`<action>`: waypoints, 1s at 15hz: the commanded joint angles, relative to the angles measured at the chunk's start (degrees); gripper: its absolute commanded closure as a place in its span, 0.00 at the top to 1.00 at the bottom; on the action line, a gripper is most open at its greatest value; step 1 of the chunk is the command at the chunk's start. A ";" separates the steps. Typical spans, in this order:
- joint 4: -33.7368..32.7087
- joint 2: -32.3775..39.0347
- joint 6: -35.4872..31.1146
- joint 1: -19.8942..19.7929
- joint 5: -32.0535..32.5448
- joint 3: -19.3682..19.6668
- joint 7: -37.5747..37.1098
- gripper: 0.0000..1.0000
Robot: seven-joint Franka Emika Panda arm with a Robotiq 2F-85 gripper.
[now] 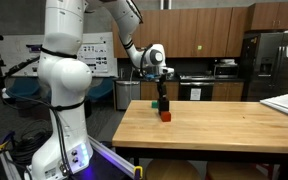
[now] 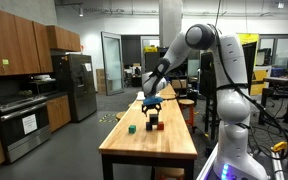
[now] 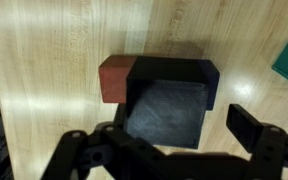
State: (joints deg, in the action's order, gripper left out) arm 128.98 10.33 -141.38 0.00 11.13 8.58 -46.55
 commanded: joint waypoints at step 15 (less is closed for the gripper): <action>-9.70 3.04 6.88 2.19 3.00 -3.01 -3.03 1.00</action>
State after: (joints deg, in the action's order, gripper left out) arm 121.92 10.77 -133.28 1.43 14.40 6.79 -49.08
